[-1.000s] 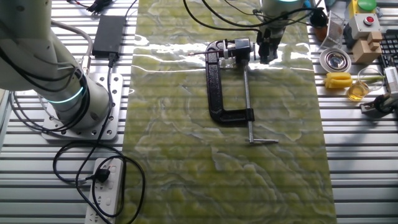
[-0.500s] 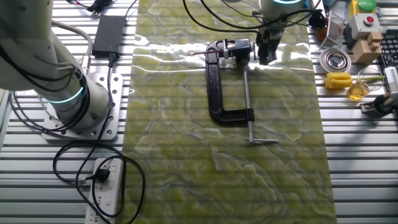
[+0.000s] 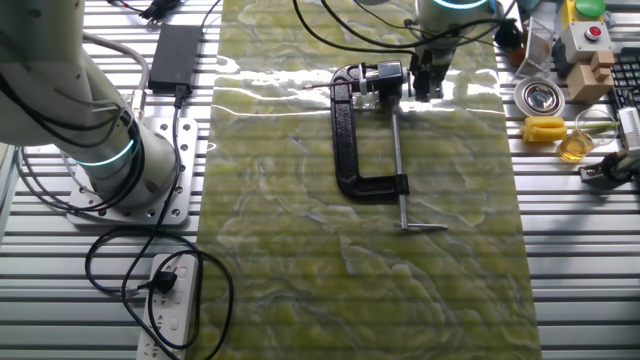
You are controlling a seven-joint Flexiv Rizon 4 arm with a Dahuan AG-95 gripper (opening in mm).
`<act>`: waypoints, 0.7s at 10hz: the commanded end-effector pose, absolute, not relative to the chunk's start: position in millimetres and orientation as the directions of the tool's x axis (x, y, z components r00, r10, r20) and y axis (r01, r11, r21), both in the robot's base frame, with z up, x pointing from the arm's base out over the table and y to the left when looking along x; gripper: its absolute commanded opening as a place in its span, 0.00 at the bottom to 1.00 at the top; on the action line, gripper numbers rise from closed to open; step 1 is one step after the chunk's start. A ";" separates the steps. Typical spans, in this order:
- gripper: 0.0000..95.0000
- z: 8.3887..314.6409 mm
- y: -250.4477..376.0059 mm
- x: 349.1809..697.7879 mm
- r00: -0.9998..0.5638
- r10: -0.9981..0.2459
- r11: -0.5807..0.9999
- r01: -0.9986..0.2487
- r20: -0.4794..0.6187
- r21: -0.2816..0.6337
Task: Sharpen the pencil with a pencil sharpener
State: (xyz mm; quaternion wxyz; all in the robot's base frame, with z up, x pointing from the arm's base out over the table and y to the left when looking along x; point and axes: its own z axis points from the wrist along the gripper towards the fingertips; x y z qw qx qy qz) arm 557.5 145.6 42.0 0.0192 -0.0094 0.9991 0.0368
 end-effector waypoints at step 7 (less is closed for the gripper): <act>0.00 57.6 144.9 556.8 -0.999 -0.029 0.998 -0.029 0.013 0.063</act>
